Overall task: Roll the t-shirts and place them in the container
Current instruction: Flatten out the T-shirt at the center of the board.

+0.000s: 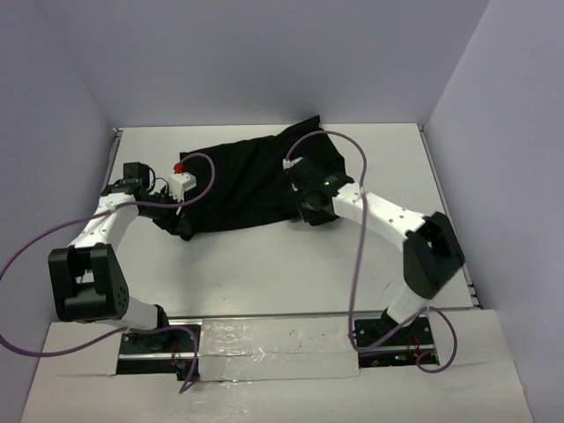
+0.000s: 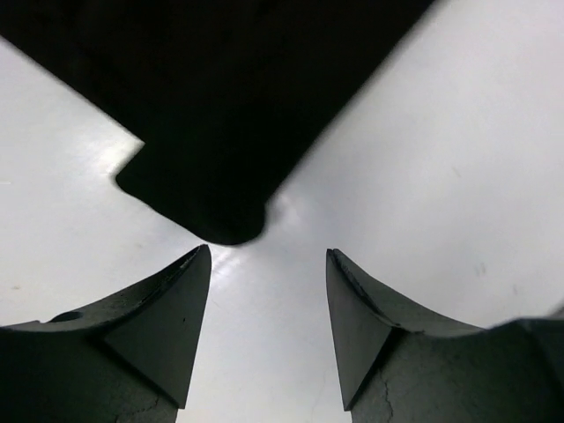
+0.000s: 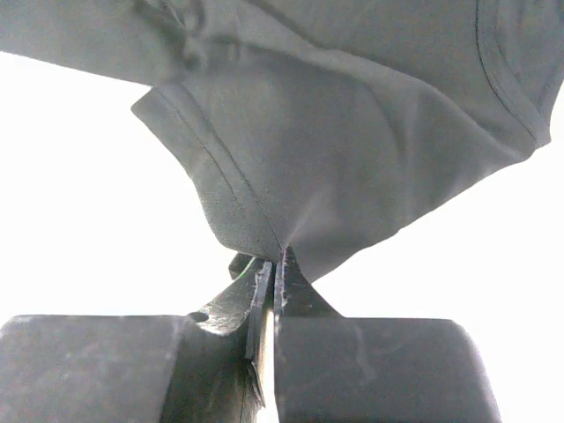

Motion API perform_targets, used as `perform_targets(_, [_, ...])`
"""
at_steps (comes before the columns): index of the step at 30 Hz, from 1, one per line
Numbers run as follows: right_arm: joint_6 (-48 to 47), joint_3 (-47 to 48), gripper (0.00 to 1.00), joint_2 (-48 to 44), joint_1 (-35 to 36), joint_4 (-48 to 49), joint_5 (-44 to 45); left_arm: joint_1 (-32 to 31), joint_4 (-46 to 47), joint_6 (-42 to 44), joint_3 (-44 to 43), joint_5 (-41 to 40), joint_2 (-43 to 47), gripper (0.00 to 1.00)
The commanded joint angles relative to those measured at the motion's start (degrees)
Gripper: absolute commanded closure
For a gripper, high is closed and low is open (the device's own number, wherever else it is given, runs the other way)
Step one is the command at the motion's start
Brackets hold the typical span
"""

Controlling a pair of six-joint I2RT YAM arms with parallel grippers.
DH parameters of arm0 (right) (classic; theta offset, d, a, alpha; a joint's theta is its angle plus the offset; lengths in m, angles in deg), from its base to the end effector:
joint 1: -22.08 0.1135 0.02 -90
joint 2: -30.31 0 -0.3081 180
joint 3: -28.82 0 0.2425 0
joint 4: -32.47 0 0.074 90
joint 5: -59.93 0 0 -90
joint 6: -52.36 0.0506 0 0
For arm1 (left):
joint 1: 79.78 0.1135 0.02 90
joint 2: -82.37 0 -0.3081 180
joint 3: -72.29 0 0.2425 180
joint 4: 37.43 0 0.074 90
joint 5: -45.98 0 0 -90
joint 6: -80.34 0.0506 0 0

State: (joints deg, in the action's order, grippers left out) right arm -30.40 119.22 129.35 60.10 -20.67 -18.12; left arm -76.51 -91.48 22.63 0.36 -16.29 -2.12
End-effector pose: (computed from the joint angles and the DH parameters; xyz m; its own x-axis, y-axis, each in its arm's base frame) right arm 0.2952 0.2175 0.2725 -0.7548 -0.4337 -0.4921 -0.4338 0.8928 -0.1214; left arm 0.2752 -0.0079 0.2584 -0.7031 0.4335 -0.5637 0.6027 0.7839 -0.1490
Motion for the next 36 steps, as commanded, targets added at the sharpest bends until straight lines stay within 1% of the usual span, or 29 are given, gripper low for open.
perform_targets(1, [-3.2,-6.61,1.0,-8.4,2.49,-3.63,-2.27,0.77,-14.29,14.54,-2.94,7.69,1.88,0.37])
perform_targets(2, [-3.29,-7.94,1.0,-9.91,3.02,-4.08,-2.8,0.78,-14.15,13.59,-3.47,8.04,1.35,0.38])
perform_targets(3, [-2.94,-9.26,1.0,-11.23,3.81,-4.52,-3.33,0.34,-12.24,7.93,-4.0,7.35,0.65,0.37])
perform_targets(4, [-2.85,-11.36,1.0,-13.68,4.08,-4.52,-4.2,-0.1,-5.69,4.22,-4.88,6.04,0.12,0.38])
perform_targets(5, [-2.5,-12.34,1.0,-14.92,4.17,-4.61,-6.12,-0.63,-1.45,0.35,-5.32,3.59,-0.58,0.4])
perform_targets(6, [-2.24,-13.14,1.0,-15.98,4.08,-4.44,-6.84,-1.15,2.59,-7.69,-6.28,-2.88,-2.77,0.43])
perform_targets(7, [-2.06,-14.36,1.0,-17.82,4.08,-4.61,-6.93,-0.9,6.64,-10.47,-9.6,-5.2,-4.44,0.47])
perform_targets(8, [-1.8,-14.63,1.0,-18.53,4.08,-5.05,-6.06,-0.63,6.42,-11.63,-11.81,-7.14,-6.63,0.5])
perform_targets(9, [-1.62,-14.9,1.0,-19.06,4.08,-6.01,-5.36,0.07,5.89,-13.64,-14.09,-9.33,-10.66,0.51])
perform_targets(10, [-1.62,-15.68,1.0,-20.11,3.99,-6.19,-4.66,0.68,4.23,-13.83,-17.33,-12.31,-12.44,0.52])
perform_targets(11, [-1.88,-16.13,1.0,-20.55,3.82,-6.28,-4.21,1.21,3.52,-13.14,-18.15,-12.26,-13.93,0.52])
perform_targets(13, [-2.15,-17.18,1.0,-20.91,3.64,-5.14,-4.38,2.0,3.25,-7.8,-17.81,-10.86,-16.23,0.52])
perform_targets(14, [-2.23,-17.27,1.0,-21.0,3.55,-4.88,-4.56,1.92,2.21,-5.16,-17.37,-9.37,-16.5,0.5])
perform_targets(15, [-2.15,-17.19,1.0,-20.82,3.38,-4.44,-4.39,1.83,2.02,-0.44,-16.76,-7.79,-16.5,0.48])
perform_targets(16, [-2.15,-17.1,1.0,-20.65,3.46,-4.26,-4.3,1.83,1.67,1.96,-15.97,-3.95,-16.59,0.46])
perform_targets(17, [-2.15,-17.01,1.0,-20.3,3.38,-4.09,-4.47,1.92,1.15,4.16,-15.87,-2.86,-16.59,0.43])
perform_targets(18, [-2.15,-16.75,1.0,-20.03,3.38,-3.82,-4.82,1.83,1.32,6.62,-15.96,-2.59,-17.28,0.42])
perform_targets(20, [-2.23,-16.75,1.0,-19.59,3.38,-3.65,-5.0,1.92,-0.95,8.92,-18.85,0.57,-19.91,0.42])
perform_targets(22, [-2.32,-16.83,1.0,-19.5,3.29,-3.47,-4.56,2.01,-5.61,10.94,-22.36,2.85,-21.85,0.41])
perform_targets(24, [-2.32,-17.01,1.0,-19.42,3.2,-3.47,-4.3,2.01,-9.12,13.49,-23.08,4.88,-23.53,0.42])
perform_targets(30, [-2.15,-17.19,1.0,-19.68,2.94,-2.94,-3.86,2.09,-9.67,16.92,-20.09,0.84,-26.42,0.46])
perform_targets(33, [-2.24,-16.92,1.0,-19.33,2.76,-3.29,-3.25,2.18,-12.91,18.94,-20.88,2.59,-27.05,0.47])
perform_targets(36, [-2.06,-17.1,1.0,-19.15,2.67,-3.12,-3.15,2.27,-13.27,20.18,-19.83,2.6,-26.43,0.49])
